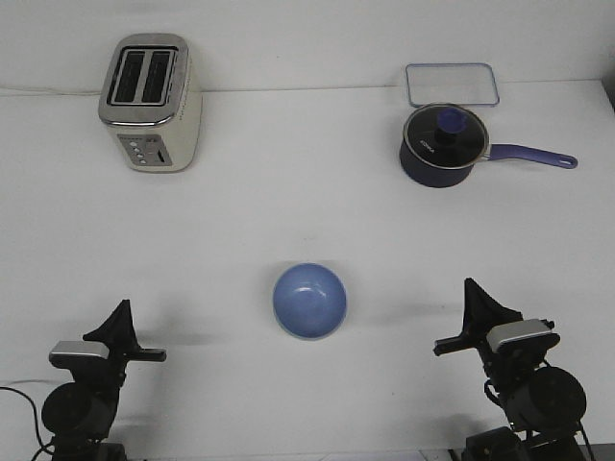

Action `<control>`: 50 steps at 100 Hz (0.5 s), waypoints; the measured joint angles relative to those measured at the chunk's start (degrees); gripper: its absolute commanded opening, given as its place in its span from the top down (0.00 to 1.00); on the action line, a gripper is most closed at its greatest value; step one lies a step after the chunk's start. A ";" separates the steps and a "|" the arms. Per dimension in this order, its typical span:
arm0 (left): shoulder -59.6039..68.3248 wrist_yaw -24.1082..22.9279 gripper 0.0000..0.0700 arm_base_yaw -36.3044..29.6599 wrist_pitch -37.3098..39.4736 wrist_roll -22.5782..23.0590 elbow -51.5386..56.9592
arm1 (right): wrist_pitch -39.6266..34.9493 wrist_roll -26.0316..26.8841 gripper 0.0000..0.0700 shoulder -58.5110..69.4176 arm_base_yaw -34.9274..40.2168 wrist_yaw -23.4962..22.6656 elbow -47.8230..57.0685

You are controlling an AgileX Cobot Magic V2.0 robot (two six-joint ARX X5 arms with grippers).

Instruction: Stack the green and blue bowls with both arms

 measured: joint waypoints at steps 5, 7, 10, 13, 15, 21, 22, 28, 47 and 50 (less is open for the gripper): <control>-2.43 0.00 0.98 0.26 1.46 -0.09 -1.70 | 0.00 0.00 1.00 0.00 0.00 0.00 0.00; -3.23 0.00 0.98 0.42 2.05 -0.15 -2.25 | 0.02 0.00 1.00 0.00 0.00 0.00 0.00; -3.41 0.15 0.98 0.66 2.93 -0.28 -2.45 | 0.02 0.00 1.00 0.00 0.00 -0.02 0.00; -3.37 -0.04 0.98 0.90 4.42 -0.59 -2.49 | 0.04 -0.02 1.00 -0.02 0.00 0.00 0.00; -3.30 -0.04 0.98 1.03 4.59 -0.63 -2.49 | 0.02 -0.02 1.00 -0.02 0.00 -0.02 0.00; -3.39 0.00 0.98 1.09 3.93 -0.81 -2.49 | 0.04 0.00 1.00 0.00 0.00 0.00 0.00; -3.39 0.00 0.98 1.05 3.96 -0.83 -2.49 | 0.04 -0.02 1.00 0.00 0.00 0.02 0.00; -3.37 -0.24 0.98 0.37 4.20 -0.85 -2.49 | 0.15 -0.02 1.00 0.00 0.00 -0.07 0.00; -3.32 -0.17 0.98 -0.13 4.37 -0.85 -2.49 | 0.17 -0.02 1.00 0.00 0.00 0.00 0.00; -3.32 -0.17 0.98 -0.13 4.39 -0.85 -2.49 | 0.22 -0.02 1.00 0.00 0.00 -0.02 0.00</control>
